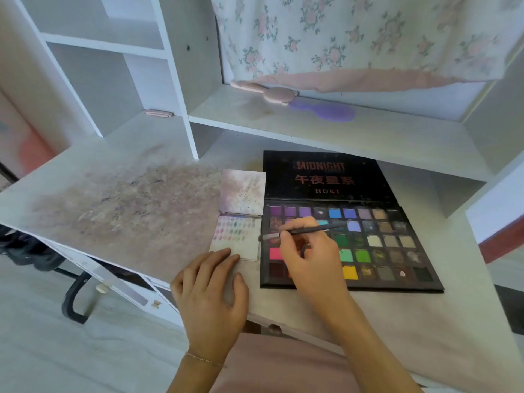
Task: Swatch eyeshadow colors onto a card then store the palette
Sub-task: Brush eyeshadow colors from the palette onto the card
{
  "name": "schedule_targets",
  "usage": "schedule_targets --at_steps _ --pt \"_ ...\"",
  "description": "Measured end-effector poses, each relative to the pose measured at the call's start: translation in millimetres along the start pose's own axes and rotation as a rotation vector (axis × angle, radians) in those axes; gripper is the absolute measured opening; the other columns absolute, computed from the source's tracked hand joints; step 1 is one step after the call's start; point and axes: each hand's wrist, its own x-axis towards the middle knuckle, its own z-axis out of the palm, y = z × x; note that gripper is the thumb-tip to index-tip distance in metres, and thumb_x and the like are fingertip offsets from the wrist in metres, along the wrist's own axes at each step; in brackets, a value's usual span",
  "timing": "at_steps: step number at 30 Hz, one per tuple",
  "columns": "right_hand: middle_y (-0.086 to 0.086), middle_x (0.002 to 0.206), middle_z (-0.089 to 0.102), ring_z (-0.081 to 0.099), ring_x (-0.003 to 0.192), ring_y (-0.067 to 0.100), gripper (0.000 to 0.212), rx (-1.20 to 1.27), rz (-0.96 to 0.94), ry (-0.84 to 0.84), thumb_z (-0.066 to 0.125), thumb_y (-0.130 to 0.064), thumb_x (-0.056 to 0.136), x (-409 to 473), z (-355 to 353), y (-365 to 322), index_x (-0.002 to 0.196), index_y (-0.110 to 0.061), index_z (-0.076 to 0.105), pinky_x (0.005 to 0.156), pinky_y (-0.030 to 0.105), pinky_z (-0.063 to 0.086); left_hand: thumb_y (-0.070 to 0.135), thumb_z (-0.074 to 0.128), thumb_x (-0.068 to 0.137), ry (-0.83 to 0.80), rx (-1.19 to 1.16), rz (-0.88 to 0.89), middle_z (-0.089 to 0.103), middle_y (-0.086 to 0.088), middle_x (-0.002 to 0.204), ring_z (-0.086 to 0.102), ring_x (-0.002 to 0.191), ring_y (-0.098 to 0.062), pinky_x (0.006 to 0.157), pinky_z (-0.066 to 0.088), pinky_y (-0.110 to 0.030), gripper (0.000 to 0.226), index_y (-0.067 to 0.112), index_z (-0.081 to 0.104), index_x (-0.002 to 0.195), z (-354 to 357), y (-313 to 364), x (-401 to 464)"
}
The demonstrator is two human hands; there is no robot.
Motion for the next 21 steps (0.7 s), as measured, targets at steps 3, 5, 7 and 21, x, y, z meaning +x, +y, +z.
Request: schedule_targets --at_steps 3,5,7,21 --pt "-0.008 0.067 0.06 0.056 0.067 0.004 0.024 -0.026 -0.021 -0.004 0.056 -0.011 0.086 8 12 -2 0.077 -0.033 0.05 0.058 0.01 0.044 0.032 0.047 0.078 -0.007 0.004 -0.009 0.067 -0.004 0.109 0.047 0.111 -0.017 0.09 0.028 -0.03 0.037 0.013 0.069 0.099 0 -1 1" --pt "-0.011 0.068 0.058 0.056 0.069 0.0 0.025 -0.035 -0.011 -0.023 0.055 -0.011 0.086 11 17 0 0.077 -0.033 0.048 0.059 0.008 0.043 0.032 0.047 0.078 -0.008 0.013 -0.004 0.066 -0.004 0.112 0.047 0.115 -0.017 0.091 0.029 -0.031 0.038 0.012 0.069 0.102 1 -1 1" --pt "-0.011 0.068 0.058 0.056 0.071 0.001 0.026 -0.053 -0.003 -0.028 0.056 -0.011 0.086 11 20 2 0.076 -0.034 0.048 0.059 0.009 0.044 0.032 0.047 0.078 -0.011 0.018 0.007 0.066 -0.002 0.112 0.048 0.114 -0.015 0.09 0.03 -0.032 0.037 0.014 0.069 0.102 1 -2 1" --pt "-0.008 0.063 0.054 0.052 0.067 0.003 0.017 -0.147 -0.001 -0.086 0.055 -0.014 0.088 13 22 6 0.08 -0.028 0.049 0.057 0.009 0.041 0.026 0.045 0.079 -0.015 0.017 0.0 0.067 0.001 0.111 0.05 0.112 -0.012 0.089 0.03 -0.032 0.035 0.015 0.069 0.101 3 -1 0"
